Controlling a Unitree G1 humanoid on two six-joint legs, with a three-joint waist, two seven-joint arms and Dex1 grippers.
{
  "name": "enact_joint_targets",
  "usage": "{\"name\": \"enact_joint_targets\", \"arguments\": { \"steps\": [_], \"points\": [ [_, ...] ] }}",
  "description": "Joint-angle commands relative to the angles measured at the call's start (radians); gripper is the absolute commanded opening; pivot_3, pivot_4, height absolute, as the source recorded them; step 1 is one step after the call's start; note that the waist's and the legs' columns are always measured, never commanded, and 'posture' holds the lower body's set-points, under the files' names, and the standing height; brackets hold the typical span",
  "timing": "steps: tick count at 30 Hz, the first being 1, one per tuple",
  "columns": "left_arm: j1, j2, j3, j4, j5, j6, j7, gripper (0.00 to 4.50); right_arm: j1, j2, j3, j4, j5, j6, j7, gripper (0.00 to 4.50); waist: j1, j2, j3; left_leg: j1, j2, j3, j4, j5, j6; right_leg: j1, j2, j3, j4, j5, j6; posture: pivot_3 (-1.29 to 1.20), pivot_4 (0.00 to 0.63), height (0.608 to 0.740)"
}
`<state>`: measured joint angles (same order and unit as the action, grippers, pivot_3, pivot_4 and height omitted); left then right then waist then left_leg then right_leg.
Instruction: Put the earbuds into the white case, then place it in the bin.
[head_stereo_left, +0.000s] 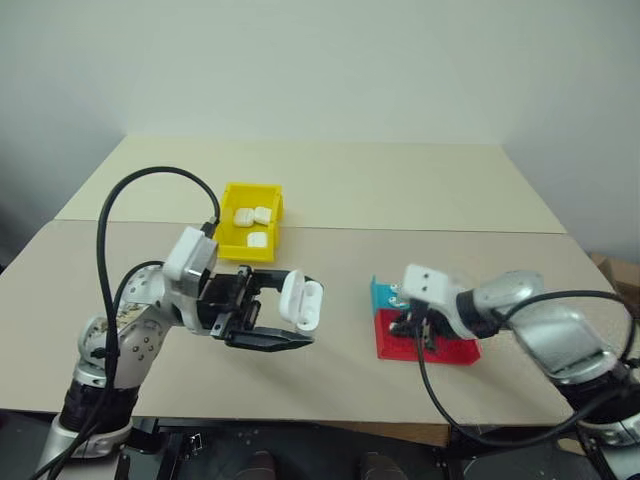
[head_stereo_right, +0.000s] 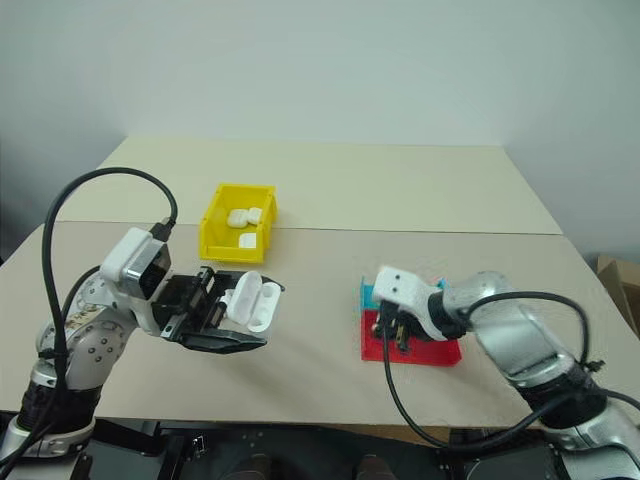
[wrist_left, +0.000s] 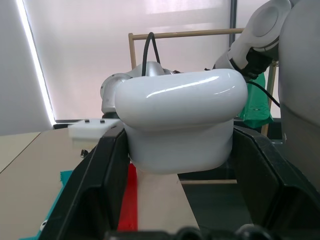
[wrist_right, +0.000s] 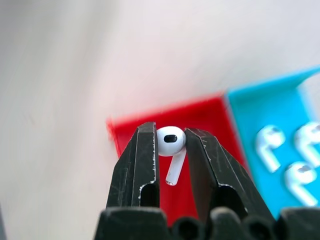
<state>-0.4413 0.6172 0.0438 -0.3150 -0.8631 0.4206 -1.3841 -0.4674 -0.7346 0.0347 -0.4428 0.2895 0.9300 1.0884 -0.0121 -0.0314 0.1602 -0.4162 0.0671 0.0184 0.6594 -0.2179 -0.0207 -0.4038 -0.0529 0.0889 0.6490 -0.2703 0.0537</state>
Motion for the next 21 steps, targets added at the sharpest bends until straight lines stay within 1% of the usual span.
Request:
{"name": "enact_joint_targets", "arguments": {
  "steps": [1,3,5,8,10,13,16,21],
  "points": [
    [-0.026,-0.002,0.008,-0.01,-0.022,0.005,-0.008,2.82,0.025,0.141,-0.315,-0.108,0.246,0.03,-0.091,0.61,0.0,0.0,0.0,0.0,0.0,0.0,0.0,0.0,0.0,0.0,0.0,0.0,0.0,0.0,0.0,0.0,0.15,0.74],
    [-0.035,-0.002,0.004,-0.003,-0.022,0.007,-0.014,2.82,0.013,0.25,-0.447,-0.143,0.406,0.054,-0.181,0.61,-0.001,0.0,0.0,0.0,0.0,0.0,0.0,0.0,0.0,0.0,0.0,0.0,0.0,0.0,0.0,0.0,0.15,0.74],
    [-0.048,-0.006,-0.003,0.007,-0.019,0.009,-0.019,2.82,-0.013,0.325,-0.52,-0.18,0.57,0.078,-0.28,0.61,-0.004,0.0,0.0,0.0,0.0,0.0,0.0,0.0,0.0,0.0,0.0,0.0,0.001,0.0,0.0,0.0,0.15,0.74],
    [-0.069,-0.015,-0.013,0.02,-0.017,0.012,-0.026,2.82,-0.035,0.387,-0.521,-0.237,0.763,0.069,-0.423,0.61,-0.008,0.001,0.0,0.0,0.0,0.0,0.0,0.0,0.0,0.0,0.0,0.0,0.001,0.0,0.0,0.0,0.15,0.74],
    [-0.078,-0.018,-0.016,0.028,-0.015,0.013,-0.032,2.82,-0.041,0.402,-0.487,-0.266,0.838,0.051,-0.495,0.61,-0.008,0.001,0.0,0.0,0.0,0.0,0.0,0.0,0.0,0.0,0.0,0.0,0.001,0.0,0.0,0.0,0.15,0.74],
    [-0.092,-0.017,-0.017,0.041,-0.012,0.015,-0.043,2.82,-0.034,0.416,-0.387,-0.327,0.878,0.023,-0.572,0.61,-0.01,0.001,0.0,0.0,0.0,0.0,0.0,0.0,0.0,0.0,0.0,0.0,0.001,0.0,0.0,0.0,0.15,0.74],
    [-0.102,-0.015,-0.017,0.049,-0.01,0.018,-0.051,2.82,-0.009,0.396,-0.328,-0.339,0.884,-0.008,-0.583,0.61,-0.01,0.001,0.0,0.0,0.0,0.0,0.0,0.0,0.0,0.0,0.0,0.0,0.001,0.0,0.0,0.0,0.15,0.74],
    [-0.114,-0.012,-0.016,0.06,-0.007,0.02,-0.061,2.82,0.015,0.34,-0.233,-0.337,0.801,-0.073,-0.566,0.61,-0.007,0.001,0.0,0.0,0.0,0.0,0.0,0.0,0.0,0.0,0.0,0.0,0.001,0.0,0.0,0.0,0.15,0.74]
  ]
}}
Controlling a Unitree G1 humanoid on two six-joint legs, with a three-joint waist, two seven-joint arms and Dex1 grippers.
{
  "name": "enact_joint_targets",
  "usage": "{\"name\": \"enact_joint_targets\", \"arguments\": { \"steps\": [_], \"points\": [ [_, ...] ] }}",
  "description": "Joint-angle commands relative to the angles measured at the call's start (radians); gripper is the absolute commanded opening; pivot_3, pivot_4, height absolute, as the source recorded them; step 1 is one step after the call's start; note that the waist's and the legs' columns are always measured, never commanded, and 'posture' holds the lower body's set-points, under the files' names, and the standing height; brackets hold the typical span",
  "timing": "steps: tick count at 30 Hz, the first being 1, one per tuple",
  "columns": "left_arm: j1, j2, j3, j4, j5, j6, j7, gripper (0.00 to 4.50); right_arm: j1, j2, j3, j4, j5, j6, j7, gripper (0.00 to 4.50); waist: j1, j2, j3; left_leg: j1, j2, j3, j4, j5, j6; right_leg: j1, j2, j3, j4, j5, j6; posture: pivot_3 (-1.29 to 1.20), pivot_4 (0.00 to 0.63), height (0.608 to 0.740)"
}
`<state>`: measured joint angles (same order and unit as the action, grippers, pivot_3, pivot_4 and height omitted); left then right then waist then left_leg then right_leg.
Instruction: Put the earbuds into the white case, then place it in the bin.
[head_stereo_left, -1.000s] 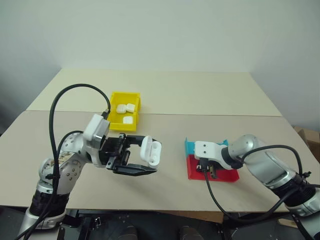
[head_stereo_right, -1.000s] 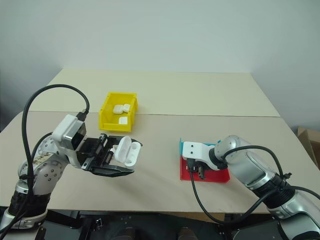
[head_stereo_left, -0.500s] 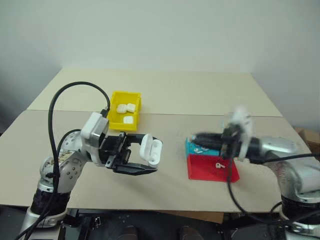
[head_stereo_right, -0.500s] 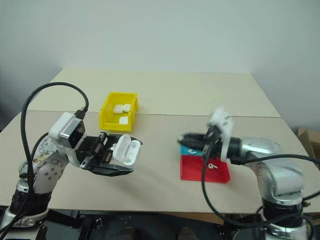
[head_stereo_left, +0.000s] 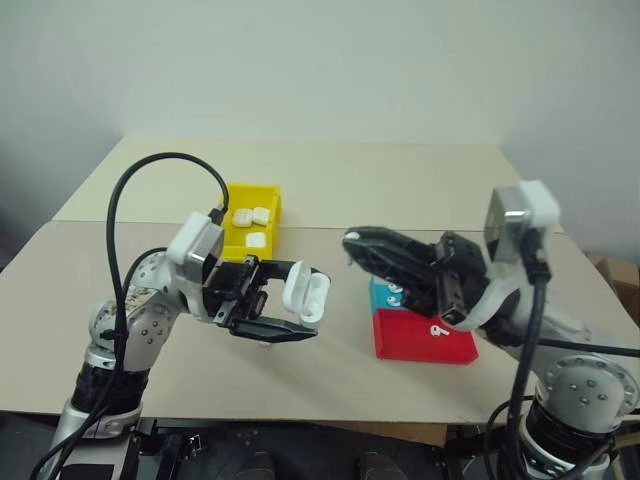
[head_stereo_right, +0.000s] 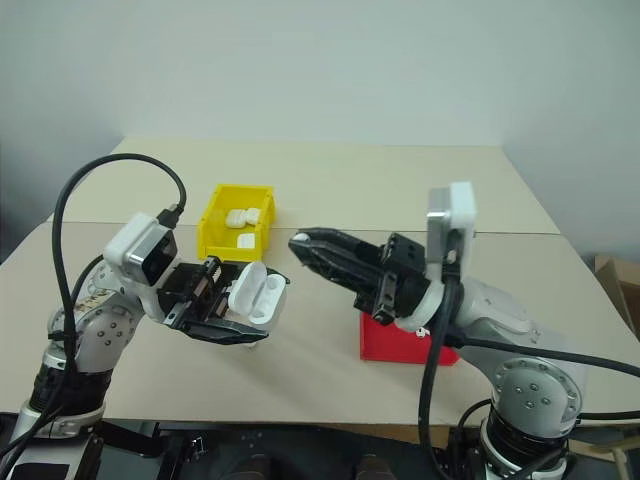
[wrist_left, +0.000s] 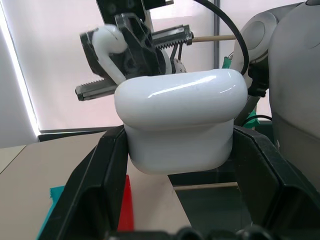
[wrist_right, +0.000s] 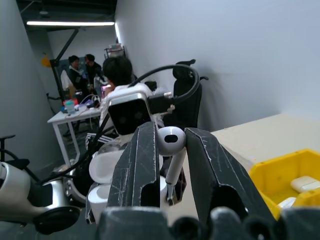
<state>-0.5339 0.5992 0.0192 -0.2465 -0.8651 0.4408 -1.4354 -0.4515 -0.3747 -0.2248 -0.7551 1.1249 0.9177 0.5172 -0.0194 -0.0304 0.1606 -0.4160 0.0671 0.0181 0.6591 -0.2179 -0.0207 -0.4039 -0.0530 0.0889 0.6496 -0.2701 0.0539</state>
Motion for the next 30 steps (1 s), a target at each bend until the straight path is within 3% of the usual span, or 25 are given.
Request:
{"name": "enact_joint_targets", "arguments": {
  "steps": [1,18,30],
  "points": [
    [-0.022,0.006,0.009,-0.008,-0.004,0.0,-0.011,2.82,-0.001,-0.024,0.039,-0.019,-0.042,-0.072,0.006,0.61,0.0,0.0,0.0,0.0,0.0,0.0,0.0,0.0,0.0,0.0,0.0,0.0,0.0,0.0,0.0,0.0,0.15,0.74],
    [-0.028,0.015,0.014,-0.021,-0.012,0.022,-0.013,2.82,-0.013,-0.043,0.108,0.014,-0.021,-0.195,0.036,0.61,-0.001,0.0,0.0,0.0,0.0,0.0,0.0,0.0,0.0,0.0,0.0,0.0,0.0,0.0,0.0,0.0,0.15,0.74],
    [-0.046,0.006,0.006,0.0,-0.001,0.023,0.001,2.82,-0.032,-0.043,0.187,0.088,-0.099,-0.235,0.067,0.61,-0.001,0.0,0.0,0.0,0.0,0.0,0.0,0.0,0.0,0.0,0.0,0.0,0.0,0.0,0.0,0.0,0.15,0.74]
  ]
}}
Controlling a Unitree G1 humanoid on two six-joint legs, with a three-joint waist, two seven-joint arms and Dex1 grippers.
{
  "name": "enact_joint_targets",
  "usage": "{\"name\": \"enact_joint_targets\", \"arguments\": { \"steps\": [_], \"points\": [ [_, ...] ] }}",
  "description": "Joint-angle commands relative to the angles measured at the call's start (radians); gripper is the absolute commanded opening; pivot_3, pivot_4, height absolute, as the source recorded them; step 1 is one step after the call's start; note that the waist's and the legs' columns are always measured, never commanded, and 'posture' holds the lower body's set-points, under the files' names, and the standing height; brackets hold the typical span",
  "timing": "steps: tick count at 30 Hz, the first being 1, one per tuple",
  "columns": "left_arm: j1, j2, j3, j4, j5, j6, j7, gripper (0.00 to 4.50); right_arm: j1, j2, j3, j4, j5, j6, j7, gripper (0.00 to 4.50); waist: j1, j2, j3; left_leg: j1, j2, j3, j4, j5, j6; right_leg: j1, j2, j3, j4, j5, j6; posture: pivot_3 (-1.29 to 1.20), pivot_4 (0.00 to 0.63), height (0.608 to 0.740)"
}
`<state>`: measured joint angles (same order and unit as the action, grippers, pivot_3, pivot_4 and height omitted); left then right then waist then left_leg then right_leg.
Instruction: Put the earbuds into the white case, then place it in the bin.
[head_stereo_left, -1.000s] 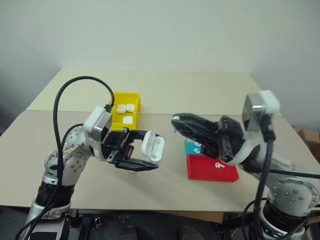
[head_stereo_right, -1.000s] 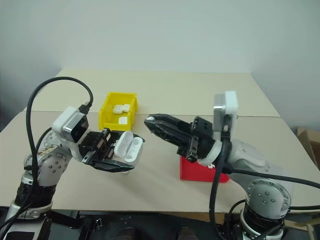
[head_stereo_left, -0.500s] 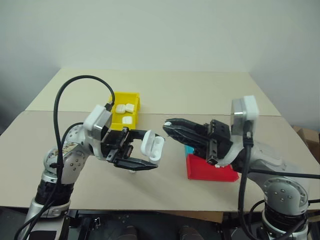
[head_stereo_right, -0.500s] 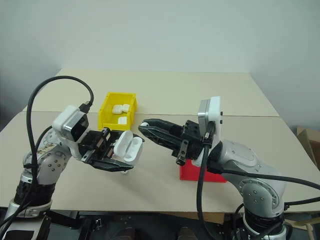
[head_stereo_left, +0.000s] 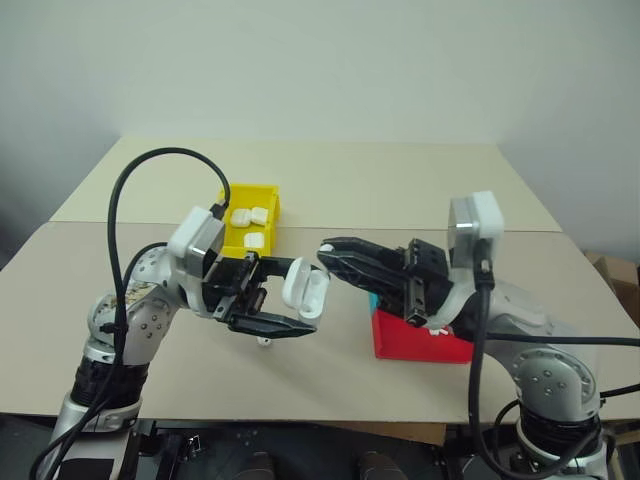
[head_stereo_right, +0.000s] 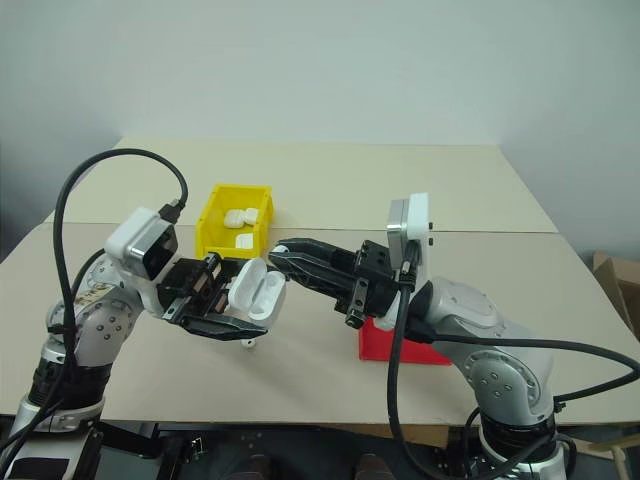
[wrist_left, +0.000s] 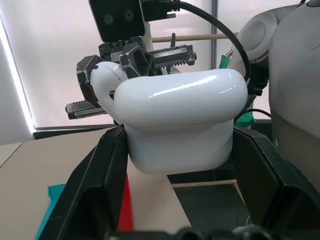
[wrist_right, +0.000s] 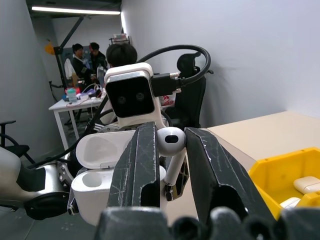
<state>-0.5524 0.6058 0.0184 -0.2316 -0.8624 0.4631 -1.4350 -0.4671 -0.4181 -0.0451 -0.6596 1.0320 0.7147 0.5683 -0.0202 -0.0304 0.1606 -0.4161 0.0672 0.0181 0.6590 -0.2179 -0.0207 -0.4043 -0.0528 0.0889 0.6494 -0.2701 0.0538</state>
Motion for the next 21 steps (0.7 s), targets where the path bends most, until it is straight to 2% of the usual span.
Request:
{"name": "enact_joint_targets", "arguments": {
  "steps": [1,15,21],
  "points": [
    [-0.028,0.0,0.007,-0.013,-0.003,0.001,0.0,2.82,-0.016,0.0,0.008,-0.005,-0.006,-0.035,0.018,0.61,0.0,0.0,0.0,0.0,0.0,0.0,0.0,0.0,0.0,0.0,0.0,0.0,0.0,0.0,0.0,0.0,0.15,0.74],
    [-0.059,-0.022,-0.014,0.032,0.026,0.008,0.033,2.82,-0.043,0.019,-0.02,0.037,0.038,-0.066,0.05,0.61,0.003,0.0,0.0,0.0,0.0,0.0,0.0,0.0,0.0,0.0,0.0,0.0,0.0,0.0,0.0,0.0,0.15,0.74],
    [-0.064,-0.031,-0.013,0.029,0.03,0.008,0.04,2.82,-0.042,-0.001,0.012,0.056,-0.031,-0.063,0.056,0.61,0.002,0.0,0.0,0.0,0.0,0.0,0.0,0.0,0.0,0.0,0.0,0.0,0.0,0.0,0.0,0.0,0.15,0.74]
  ]
}}
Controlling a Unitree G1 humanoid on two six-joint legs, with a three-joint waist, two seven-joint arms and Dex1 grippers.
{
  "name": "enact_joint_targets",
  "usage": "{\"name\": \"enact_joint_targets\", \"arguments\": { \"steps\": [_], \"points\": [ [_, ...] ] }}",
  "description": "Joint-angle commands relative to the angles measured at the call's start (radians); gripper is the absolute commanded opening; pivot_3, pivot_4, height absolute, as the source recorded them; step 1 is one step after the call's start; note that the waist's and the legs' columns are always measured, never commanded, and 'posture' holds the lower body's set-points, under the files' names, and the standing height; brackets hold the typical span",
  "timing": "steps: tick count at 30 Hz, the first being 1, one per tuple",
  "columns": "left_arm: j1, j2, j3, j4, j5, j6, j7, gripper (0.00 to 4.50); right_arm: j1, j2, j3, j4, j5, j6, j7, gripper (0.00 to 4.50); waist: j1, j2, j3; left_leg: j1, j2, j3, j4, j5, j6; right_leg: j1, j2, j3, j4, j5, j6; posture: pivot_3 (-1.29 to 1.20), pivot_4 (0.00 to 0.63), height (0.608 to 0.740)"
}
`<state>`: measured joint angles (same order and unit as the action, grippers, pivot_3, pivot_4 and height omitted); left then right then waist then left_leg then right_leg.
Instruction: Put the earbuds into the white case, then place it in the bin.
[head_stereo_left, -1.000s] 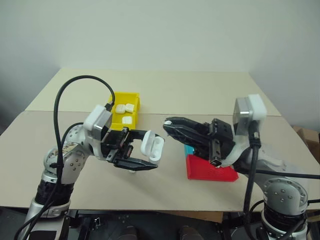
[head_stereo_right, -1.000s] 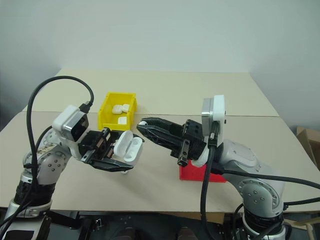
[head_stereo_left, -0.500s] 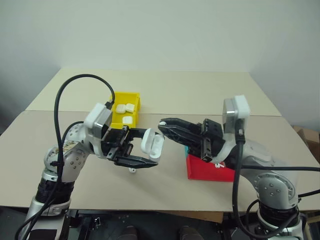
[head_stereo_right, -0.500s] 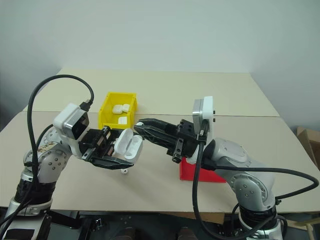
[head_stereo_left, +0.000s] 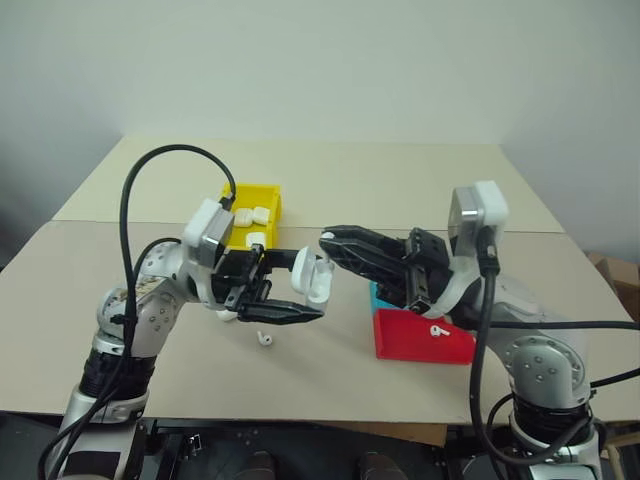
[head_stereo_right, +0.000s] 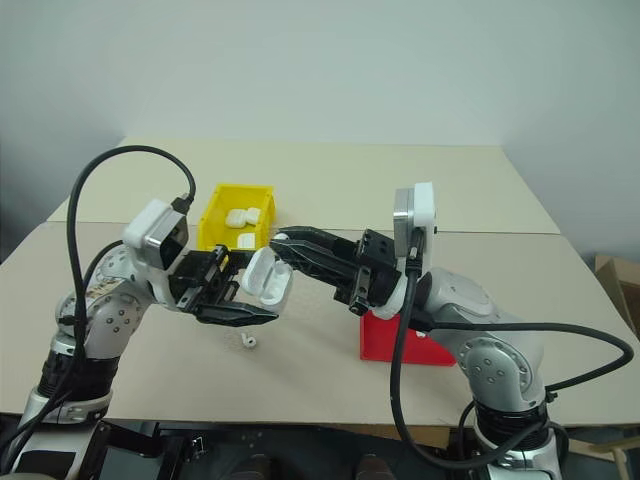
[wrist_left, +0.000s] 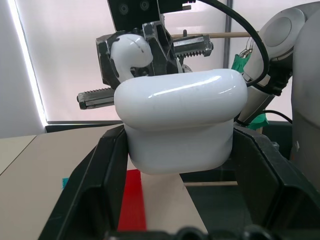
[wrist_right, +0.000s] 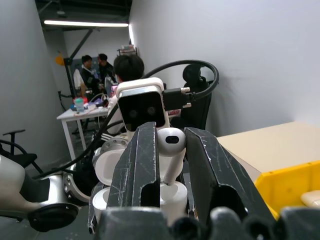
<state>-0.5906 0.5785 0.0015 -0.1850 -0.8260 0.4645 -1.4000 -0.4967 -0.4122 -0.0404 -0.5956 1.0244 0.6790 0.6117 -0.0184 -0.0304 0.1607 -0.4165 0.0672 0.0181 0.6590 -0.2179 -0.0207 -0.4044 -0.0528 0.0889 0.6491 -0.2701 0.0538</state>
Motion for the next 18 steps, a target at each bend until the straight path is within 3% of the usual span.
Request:
{"name": "enact_joint_targets", "arguments": {
  "steps": [1,18],
  "points": [
    [-0.027,-0.005,0.004,-0.017,-0.006,0.006,0.005,2.82,-0.013,-0.006,0.006,-0.004,-0.024,-0.029,0.014,0.61,0.0,0.0,0.0,0.0,0.0,0.0,0.0,0.0,0.0,0.0,0.0,0.0,0.0,0.0,0.0,0.0,0.15,0.74],
    [-0.035,-0.01,0.009,-0.006,0.001,-0.004,0.013,2.82,-0.002,-0.027,0.025,0.011,-0.077,-0.044,0.077,0.61,0.001,0.0,0.0,0.0,0.0,0.0,0.0,0.0,0.0,0.0,0.0,0.0,0.0,0.0,0.0,0.0,0.15,0.74]
  ]
}}
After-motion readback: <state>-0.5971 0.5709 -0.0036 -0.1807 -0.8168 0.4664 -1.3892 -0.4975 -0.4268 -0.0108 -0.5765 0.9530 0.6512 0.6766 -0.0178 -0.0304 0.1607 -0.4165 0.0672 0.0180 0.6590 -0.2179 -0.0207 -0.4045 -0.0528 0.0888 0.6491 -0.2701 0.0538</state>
